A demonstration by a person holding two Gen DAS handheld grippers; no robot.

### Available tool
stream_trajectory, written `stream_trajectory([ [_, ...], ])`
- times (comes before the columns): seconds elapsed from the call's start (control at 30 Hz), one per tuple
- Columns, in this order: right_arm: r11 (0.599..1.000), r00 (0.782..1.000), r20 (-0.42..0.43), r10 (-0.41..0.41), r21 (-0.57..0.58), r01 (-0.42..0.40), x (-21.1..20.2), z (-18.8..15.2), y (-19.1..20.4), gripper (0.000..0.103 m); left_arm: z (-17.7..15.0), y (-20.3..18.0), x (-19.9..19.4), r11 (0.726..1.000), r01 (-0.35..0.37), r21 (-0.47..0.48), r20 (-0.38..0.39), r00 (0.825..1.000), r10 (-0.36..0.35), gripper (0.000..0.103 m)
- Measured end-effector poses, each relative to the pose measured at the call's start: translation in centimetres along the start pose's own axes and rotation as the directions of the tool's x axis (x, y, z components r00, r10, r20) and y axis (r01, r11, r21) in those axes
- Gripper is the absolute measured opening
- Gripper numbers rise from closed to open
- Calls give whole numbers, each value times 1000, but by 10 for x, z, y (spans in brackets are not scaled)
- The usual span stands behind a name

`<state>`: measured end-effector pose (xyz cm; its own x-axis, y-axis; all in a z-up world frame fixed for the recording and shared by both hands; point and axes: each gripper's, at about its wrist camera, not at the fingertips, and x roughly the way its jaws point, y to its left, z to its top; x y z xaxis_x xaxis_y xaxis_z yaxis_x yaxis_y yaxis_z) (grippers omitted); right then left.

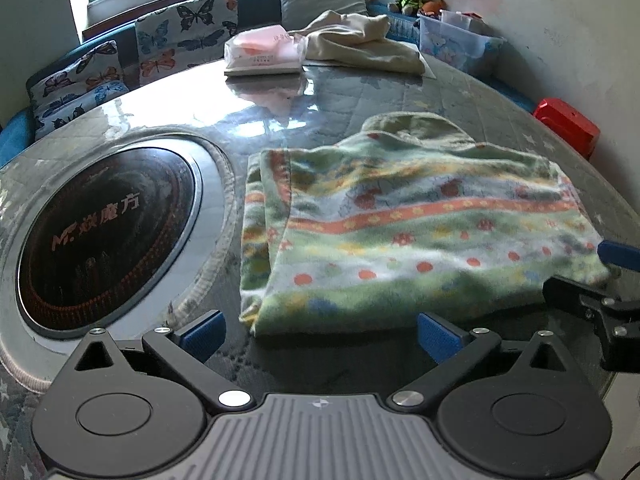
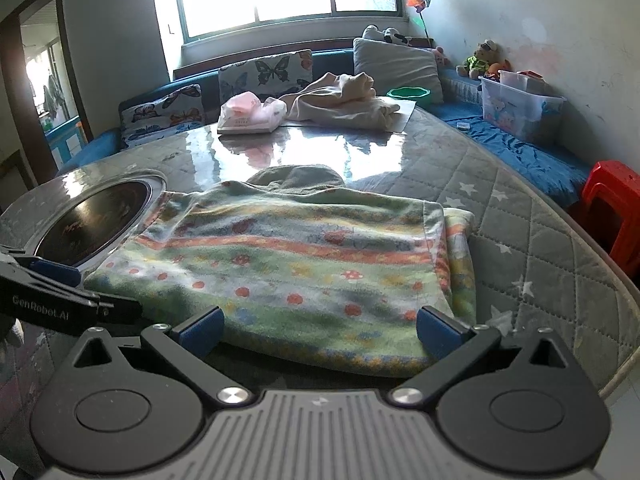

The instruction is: Fold clothes

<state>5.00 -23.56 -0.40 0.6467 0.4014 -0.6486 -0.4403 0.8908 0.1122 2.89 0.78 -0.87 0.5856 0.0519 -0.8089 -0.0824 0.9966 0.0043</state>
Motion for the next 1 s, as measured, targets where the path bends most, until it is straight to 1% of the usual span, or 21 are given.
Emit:
stream_trajectory([
  [0.3, 1000, 1000, -4, -2, 3, 2, -6, -5, 0, 103, -10, -10, -3, 1000, 19, 23, -12, 1000, -18, 103],
  [1.0, 1000, 1000, 12, -8, 22, 7, -27, -18, -1, 103, -31, -20, -17, 999, 5, 41, -4, 1000, -5, 103],
])
